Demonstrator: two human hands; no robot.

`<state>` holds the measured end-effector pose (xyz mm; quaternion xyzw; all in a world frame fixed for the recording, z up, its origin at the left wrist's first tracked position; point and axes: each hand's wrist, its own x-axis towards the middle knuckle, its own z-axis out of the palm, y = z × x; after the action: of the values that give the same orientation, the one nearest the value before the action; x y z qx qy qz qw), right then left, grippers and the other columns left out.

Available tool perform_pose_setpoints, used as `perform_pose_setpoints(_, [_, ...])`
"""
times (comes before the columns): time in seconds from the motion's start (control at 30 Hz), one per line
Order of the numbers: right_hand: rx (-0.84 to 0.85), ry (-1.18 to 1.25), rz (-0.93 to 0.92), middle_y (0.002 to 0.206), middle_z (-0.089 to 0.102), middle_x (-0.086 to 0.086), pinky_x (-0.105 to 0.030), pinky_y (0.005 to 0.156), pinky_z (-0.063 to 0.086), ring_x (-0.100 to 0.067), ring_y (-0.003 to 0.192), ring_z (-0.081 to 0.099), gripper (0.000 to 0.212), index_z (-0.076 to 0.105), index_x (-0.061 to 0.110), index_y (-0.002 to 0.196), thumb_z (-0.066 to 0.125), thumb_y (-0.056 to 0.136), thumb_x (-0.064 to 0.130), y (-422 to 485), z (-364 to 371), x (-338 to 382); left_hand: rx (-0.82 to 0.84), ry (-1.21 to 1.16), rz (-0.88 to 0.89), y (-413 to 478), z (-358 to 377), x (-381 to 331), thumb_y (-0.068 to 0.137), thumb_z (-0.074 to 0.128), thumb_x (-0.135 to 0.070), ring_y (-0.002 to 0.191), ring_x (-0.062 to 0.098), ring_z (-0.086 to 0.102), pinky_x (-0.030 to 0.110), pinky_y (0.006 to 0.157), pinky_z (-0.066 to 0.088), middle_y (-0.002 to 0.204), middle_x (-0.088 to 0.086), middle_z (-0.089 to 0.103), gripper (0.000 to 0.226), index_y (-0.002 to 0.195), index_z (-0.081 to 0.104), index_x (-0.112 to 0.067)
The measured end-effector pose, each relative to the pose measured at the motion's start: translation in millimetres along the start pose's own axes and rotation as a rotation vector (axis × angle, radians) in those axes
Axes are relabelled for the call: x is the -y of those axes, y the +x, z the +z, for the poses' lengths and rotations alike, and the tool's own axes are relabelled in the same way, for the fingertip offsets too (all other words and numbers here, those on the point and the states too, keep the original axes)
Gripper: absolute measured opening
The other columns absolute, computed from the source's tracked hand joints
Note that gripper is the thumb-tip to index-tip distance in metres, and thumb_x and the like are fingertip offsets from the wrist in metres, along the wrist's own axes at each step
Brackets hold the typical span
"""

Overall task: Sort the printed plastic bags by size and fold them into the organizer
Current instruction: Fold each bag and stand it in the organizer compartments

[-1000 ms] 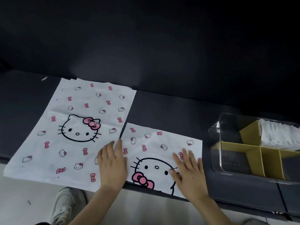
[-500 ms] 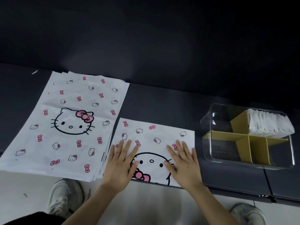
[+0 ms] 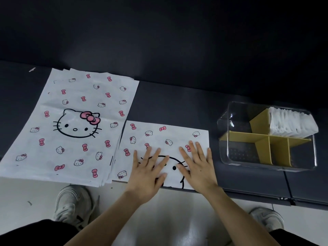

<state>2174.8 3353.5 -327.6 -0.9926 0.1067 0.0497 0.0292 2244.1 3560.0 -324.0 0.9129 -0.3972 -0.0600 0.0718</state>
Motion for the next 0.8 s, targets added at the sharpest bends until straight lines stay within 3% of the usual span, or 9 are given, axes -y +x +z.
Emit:
perform_pose_setpoints(0.17, [0.001, -0.005, -0.003, 0.154, 0.028, -0.01, -0.053, 0.111, 0.014, -0.027, 0.144, 0.02, 0.059, 0.025, 0.029, 0.147, 0.009, 0.098, 0.059, -7.8, -0.1, -3.8, 0.046, 0.045, -0.019, -3.7, 9.8, 4.5, 0.099, 0.011, -0.054, 0.145, 0.025, 0.014, 0.063, 0.107, 0.015, 0.156, 0.0, 0.024, 0.055, 0.146, 0.027, -0.031])
perform_pose_setpoints(0.3, [-0.126, 0.038, 0.099, 0.144, 0.044, -0.018, -0.054, 0.109, 0.025, -0.036, 0.132, 0.043, 0.051, 0.038, 0.022, 0.141, 0.017, 0.102, 0.047, -32.4, -2.7, -5.7, 0.086, 0.049, -0.024, -2.2, 8.2, 4.0, 0.098, 0.008, -0.055, 0.144, 0.026, 0.019, 0.063, 0.106, 0.016, 0.153, 0.002, 0.03, 0.058, 0.145, 0.031, -0.031])
perform_pose_setpoints(0.43, [-0.396, 0.124, -0.036, 0.124, 0.063, -0.012, -0.046, 0.103, 0.036, -0.028, 0.117, 0.057, 0.046, 0.068, 0.013, 0.112, 0.037, 0.099, 0.045, -70.8, 2.5, -9.1, 0.085, 0.062, -0.016, -2.6, 9.8, 5.0, 0.098, 0.006, -0.055, 0.143, 0.027, 0.02, 0.063, 0.107, 0.014, 0.153, 0.003, 0.031, 0.059, 0.145, 0.031, -0.03])
perform_pose_setpoints(0.53, [-0.419, 0.126, -0.185, 0.118, 0.066, -0.004, -0.04, 0.093, 0.039, -0.023, 0.108, 0.058, 0.029, 0.069, 0.017, 0.102, 0.057, 0.086, 0.038, -84.6, 2.9, -19.5, 0.095, 0.06, -0.006, -1.9, 8.6, 5.1, 0.098, 0.007, -0.055, 0.144, 0.028, 0.019, 0.063, 0.108, 0.012, 0.154, 0.004, 0.029, 0.059, 0.146, 0.031, -0.029])
perform_pose_setpoints(0.67, [-0.454, 0.093, -0.179, 0.1, 0.071, 0.007, -0.034, 0.078, 0.038, -0.016, 0.086, 0.057, 0.016, 0.071, 0.023, 0.08, 0.074, 0.065, 0.022, -82.7, -5.5, -22.5, 0.105, 0.035, 0.048, -2.4, 8.5, 11.5, 0.099, 0.01, -0.055, 0.145, 0.027, 0.014, 0.059, 0.11, 0.004, 0.154, 0.005, 0.028, 0.057, 0.145, 0.031, -0.029])
perform_pose_setpoints(0.77, [-0.461, 0.09, -0.169, 0.082, 0.071, 0.013, -0.032, 0.074, 0.036, -0.015, 0.07, 0.057, 0.007, 0.071, 0.025, 0.071, 0.072, 0.073, 0.019, -86.2, -10.3, -21.5, 0.056, 0.015, 0.136, 0.7, 2.4, 21.9, 0.1, 0.012, -0.055, 0.146, 0.022, 0.004, 0.053, 0.111, 0.002, 0.152, 0.004, 0.032, 0.057, 0.141, 0.041, -0.027])
perform_pose_setpoints(0.8, [-0.442, 0.094, -0.159, 0.074, 0.069, 0.013, -0.031, 0.073, 0.035, -0.015, 0.064, 0.057, 0.009, 0.071, 0.025, 0.07, 0.069, 0.076, 0.018, -88.5, -12.2, -20.7, 0.008, -0.015, 0.165, 1.4, -2.5, 20.9, 0.1, 0.014, -0.053, 0.146, 0.022, 0.01, 0.051, 0.112, 0.003, 0.149, 0.005, 0.038, 0.058, 0.137, 0.048, -0.025])
